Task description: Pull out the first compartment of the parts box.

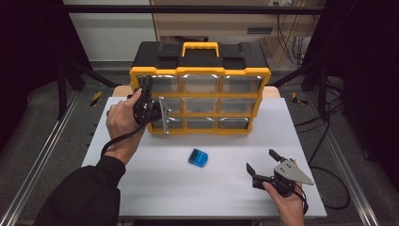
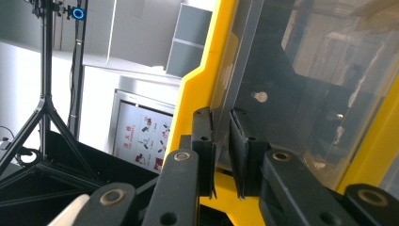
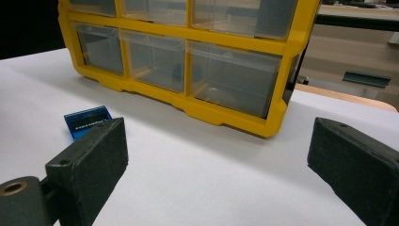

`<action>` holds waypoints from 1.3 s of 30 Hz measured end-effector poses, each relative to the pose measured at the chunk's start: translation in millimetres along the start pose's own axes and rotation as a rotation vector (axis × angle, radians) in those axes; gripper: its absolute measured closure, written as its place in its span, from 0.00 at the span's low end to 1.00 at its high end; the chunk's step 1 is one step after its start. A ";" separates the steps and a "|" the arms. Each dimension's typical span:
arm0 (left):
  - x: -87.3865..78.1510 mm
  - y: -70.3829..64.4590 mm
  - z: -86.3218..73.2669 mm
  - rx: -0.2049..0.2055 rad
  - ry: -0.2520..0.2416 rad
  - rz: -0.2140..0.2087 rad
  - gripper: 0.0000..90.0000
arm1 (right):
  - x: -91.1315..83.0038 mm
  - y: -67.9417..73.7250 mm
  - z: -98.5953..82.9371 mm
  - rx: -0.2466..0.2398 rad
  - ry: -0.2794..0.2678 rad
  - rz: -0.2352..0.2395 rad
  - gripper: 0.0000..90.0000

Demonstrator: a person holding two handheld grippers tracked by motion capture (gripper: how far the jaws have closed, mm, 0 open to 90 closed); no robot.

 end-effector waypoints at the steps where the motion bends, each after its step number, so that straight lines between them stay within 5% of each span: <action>1: -0.6 -0.1 0.3 -0.001 -0.001 0.000 0.89 | -0.1 0.0 -0.1 0.001 0.001 -0.001 0.06; 23: -17.1 4.0 5.1 -0.016 -0.012 -0.003 0.88 | 0.4 0.0 -0.2 -0.005 0.001 0.003 0.06; 39: -43.4 8.0 8.5 -0.020 -0.024 0.015 0.88 | 0.8 1.1 -0.7 -0.005 0.004 0.006 0.06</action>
Point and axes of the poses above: each handheld gripper's, and its own axes: x roughly forward along the jaws, z roughly out of its top, y roughly to its left, the point moved 6 cm from there along x, roughly forward along the jaws, and after that the axes turned 10 degrees about -y, right-handed, at the moved point
